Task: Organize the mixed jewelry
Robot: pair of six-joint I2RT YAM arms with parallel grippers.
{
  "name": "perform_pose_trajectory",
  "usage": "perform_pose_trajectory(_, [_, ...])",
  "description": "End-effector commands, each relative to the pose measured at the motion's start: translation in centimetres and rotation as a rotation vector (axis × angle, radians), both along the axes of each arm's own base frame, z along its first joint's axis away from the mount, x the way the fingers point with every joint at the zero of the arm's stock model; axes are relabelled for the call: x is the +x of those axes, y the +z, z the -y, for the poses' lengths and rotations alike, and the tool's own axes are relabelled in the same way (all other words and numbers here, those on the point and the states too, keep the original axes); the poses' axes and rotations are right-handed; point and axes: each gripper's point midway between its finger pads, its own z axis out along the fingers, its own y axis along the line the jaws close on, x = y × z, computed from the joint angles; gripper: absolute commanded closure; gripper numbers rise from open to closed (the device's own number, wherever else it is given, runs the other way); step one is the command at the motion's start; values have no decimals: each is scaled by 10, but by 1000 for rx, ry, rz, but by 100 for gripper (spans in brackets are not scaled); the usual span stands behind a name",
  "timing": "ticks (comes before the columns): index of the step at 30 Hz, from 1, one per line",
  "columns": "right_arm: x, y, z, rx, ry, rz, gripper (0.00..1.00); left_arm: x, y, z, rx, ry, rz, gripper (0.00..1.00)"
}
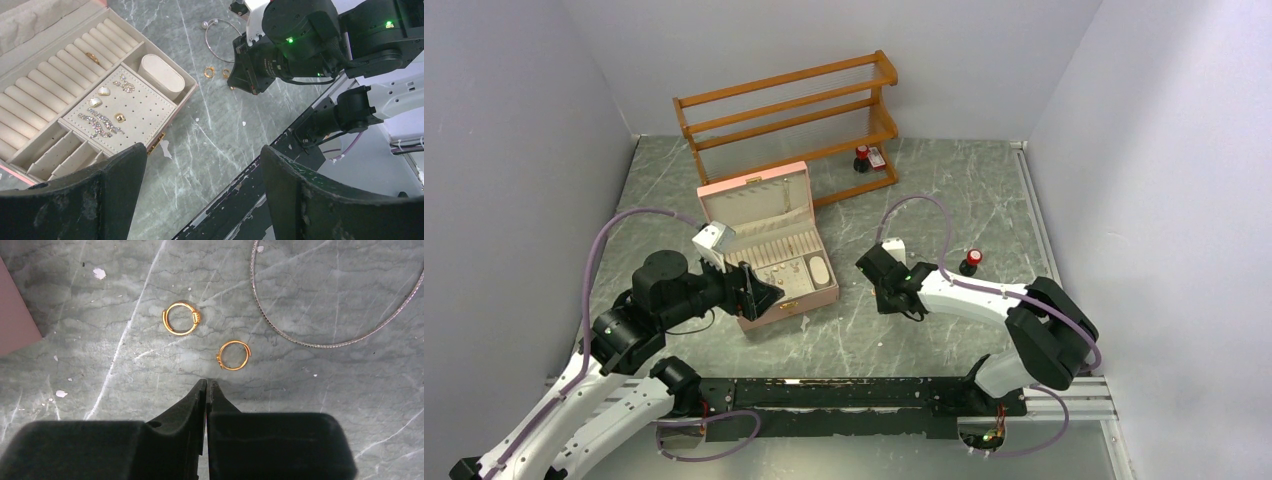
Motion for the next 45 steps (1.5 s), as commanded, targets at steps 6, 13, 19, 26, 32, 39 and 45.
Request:
perform_pose_trajectory(6, [8,10,-1,25,-13,55,100,6,8,3,-23,4,21,13])
perform_pose_trajectory(13, [6,43,-30,246,14,73,100,3,11,15,-100,-27,1,10])
perform_pose_trajectory(19, [-15,112,-82,648,162,82,100,-3,12,33,-220,-78,-68,6])
perform_pose_trajectory(26, [-54,208,-131,1156,388,78,100,-11,35,51,-422,-152,-86,9])
perform_pose_trajectory(32, [-77,263,-139,1426,503,72,100,-22,51,67,-542,-265,-149,21])
perform_pose_trajectory(39, [-82,291,-140,1502,547,81,100,-31,62,74,-629,-347,-169,32])
perform_pose_trajectory(45, [-79,292,-144,1485,543,76,100,-38,66,77,-664,-405,-156,40])
